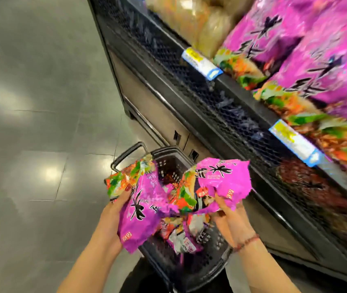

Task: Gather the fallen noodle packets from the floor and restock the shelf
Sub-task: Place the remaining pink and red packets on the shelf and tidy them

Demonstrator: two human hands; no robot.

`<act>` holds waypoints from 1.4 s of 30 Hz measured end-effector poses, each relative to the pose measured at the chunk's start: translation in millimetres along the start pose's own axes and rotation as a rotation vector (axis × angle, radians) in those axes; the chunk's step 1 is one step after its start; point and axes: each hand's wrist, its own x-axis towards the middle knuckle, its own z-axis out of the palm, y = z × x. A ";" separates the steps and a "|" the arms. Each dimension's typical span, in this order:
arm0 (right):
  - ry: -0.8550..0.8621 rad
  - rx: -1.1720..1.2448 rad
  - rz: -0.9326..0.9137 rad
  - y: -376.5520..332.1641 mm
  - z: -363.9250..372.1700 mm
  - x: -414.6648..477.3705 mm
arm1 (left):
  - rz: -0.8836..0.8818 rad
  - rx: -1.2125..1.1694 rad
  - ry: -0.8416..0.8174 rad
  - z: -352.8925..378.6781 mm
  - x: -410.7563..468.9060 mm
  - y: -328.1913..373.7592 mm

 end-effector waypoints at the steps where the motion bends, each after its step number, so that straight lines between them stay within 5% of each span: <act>1: -0.010 0.029 -0.017 -14.8 12.8 -11.7 | 0.009 0.003 -0.036 7.4 -17.6 14.1; 12: -0.310 0.246 -0.060 -144.0 119.8 -97.1 | 0.174 0.156 -0.413 112.6 -128.9 116.9; 17: -0.197 0.031 -0.261 -168.2 136.7 -108.0 | 0.262 0.158 -0.505 138.1 -146.4 130.2; 23: -0.081 0.137 -0.394 -199.9 131.0 -112.2 | 0.207 0.172 -0.602 160.6 -151.2 127.3; 32: -0.066 0.084 -0.311 -259.3 92.1 -89.8 | 0.193 0.223 -0.582 229.7 -151.0 116.3; 42: -0.018 0.013 -0.595 -379.1 58.4 -21.9 | 0.320 0.215 -0.480 311.0 -121.3 129.8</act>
